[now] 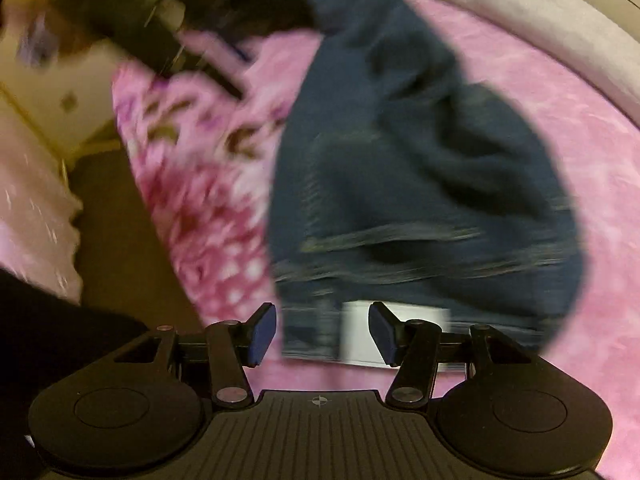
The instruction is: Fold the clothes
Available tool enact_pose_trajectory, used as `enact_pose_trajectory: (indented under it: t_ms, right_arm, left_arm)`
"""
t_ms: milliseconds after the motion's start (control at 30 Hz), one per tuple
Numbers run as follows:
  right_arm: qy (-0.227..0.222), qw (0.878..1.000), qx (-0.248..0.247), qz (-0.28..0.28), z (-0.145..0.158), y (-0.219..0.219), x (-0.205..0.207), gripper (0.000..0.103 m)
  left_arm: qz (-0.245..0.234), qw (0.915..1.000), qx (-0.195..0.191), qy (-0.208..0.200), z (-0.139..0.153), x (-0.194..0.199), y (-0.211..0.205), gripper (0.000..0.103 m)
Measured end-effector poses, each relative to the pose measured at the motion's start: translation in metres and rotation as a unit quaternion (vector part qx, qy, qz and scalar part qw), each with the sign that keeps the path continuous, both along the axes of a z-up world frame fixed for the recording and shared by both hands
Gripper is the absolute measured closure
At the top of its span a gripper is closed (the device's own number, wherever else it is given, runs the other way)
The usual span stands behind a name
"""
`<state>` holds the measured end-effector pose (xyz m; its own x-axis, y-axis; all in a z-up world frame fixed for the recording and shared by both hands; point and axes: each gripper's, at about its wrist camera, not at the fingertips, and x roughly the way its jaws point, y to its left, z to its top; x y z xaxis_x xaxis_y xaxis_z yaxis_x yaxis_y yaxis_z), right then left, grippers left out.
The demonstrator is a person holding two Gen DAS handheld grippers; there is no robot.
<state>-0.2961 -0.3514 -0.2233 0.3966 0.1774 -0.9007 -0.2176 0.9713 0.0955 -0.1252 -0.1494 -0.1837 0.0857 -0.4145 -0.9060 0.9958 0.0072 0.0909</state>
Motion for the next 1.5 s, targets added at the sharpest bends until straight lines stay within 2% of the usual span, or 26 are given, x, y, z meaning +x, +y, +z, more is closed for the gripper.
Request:
enact_pose_trajectory:
  t_ms: [133, 167, 200, 233, 267, 300, 333, 500, 600, 667, 733, 867, 1000, 1100, 1300, 1433, 1500]
  right_arm:
    - [0.012, 0.996, -0.085, -0.004, -0.053, 0.041, 0.008, 0.047]
    - [0.006, 0.995, -0.104, -0.004, -0.06, 0.043, 0.009, 0.048]
    - [0.003, 0.993, -0.117, 0.001, -0.062, 0.044, 0.008, 0.052]
    - [0.007, 0.992, -0.126, 0.004, -0.061, 0.041, 0.005, 0.073]
    - [0.014, 0.992, -0.128, 0.0, -0.055, 0.038, 0.007, 0.078]
    - [0.019, 0.992, -0.127, -0.007, -0.044, 0.032, 0.009, 0.087]
    - [0.017, 0.993, -0.119, -0.021, -0.027, 0.023, 0.01, 0.091]
    - [-0.024, 0.99, -0.114, -0.079, 0.085, -0.024, 0.004, 0.092]
    - [-0.037, 0.984, -0.152, -0.09, 0.138, -0.039, 0.0, 0.092]
    - [-0.041, 0.98, -0.174, -0.087, 0.162, -0.045, -0.011, 0.092]
    - [-0.042, 0.978, -0.188, -0.085, 0.177, -0.047, -0.021, 0.092]
    - [-0.044, 0.973, -0.209, -0.087, 0.199, -0.049, -0.041, 0.092]
    - [-0.045, 0.97, -0.215, -0.109, 0.207, -0.047, -0.063, 0.092]
    - [-0.045, 0.967, -0.218, -0.126, 0.21, -0.047, -0.071, 0.092]
    - [-0.037, 0.966, -0.217, -0.136, 0.215, -0.048, -0.086, 0.092]
    - [-0.032, 0.965, -0.219, -0.14, 0.217, -0.051, -0.091, 0.092]
    - [-0.03, 0.964, -0.226, -0.14, 0.219, -0.052, -0.094, 0.092]
  left_arm:
    - [-0.064, 0.9968, -0.004, -0.048, -0.02, -0.005, 0.014, 0.037]
    - [-0.08, 0.995, -0.004, -0.06, -0.024, -0.007, 0.017, 0.037]
    - [-0.096, 0.9928, -0.004, -0.072, -0.029, -0.009, 0.02, 0.037]
    - [-0.112, 0.9902, -0.004, -0.084, -0.033, -0.01, 0.023, 0.036]
    - [-0.128, 0.9872, -0.005, -0.096, -0.038, -0.012, 0.026, 0.036]
    - [-0.144, 0.9832, -0.006, -0.112, -0.041, -0.014, 0.028, 0.035]
    - [-0.161, 0.9783, -0.007, -0.13, -0.043, -0.015, 0.029, 0.034]
    - [-0.227, 0.9483, -0.048, -0.216, -0.05, -0.021, 0.019, 0.03]
    - [-0.241, 0.9239, -0.081, -0.286, -0.051, -0.024, 0.004, 0.03]
    - [-0.235, 0.914, -0.098, -0.316, -0.047, -0.02, -0.009, 0.03]
    - [-0.234, 0.9074, -0.107, -0.332, -0.04, -0.014, -0.018, 0.03]
    - [-0.246, 0.8945, -0.104, -0.359, -0.03, 0.002, -0.021, 0.031]
    - [-0.245, 0.903, -0.119, -0.332, -0.003, 0.018, -0.002, 0.031]
    - [-0.236, 0.9083, -0.114, -0.326, 0.005, 0.027, 0.016, 0.031]
    - [-0.216, 0.914, -0.087, -0.332, -0.006, 0.036, 0.014, 0.031]
    - [-0.232, 0.9112, -0.068, -0.334, -0.025, 0.038, -0.001, 0.031]
    - [-0.238, 0.9161, -0.05, -0.319, -0.033, 0.043, -0.007, 0.034]
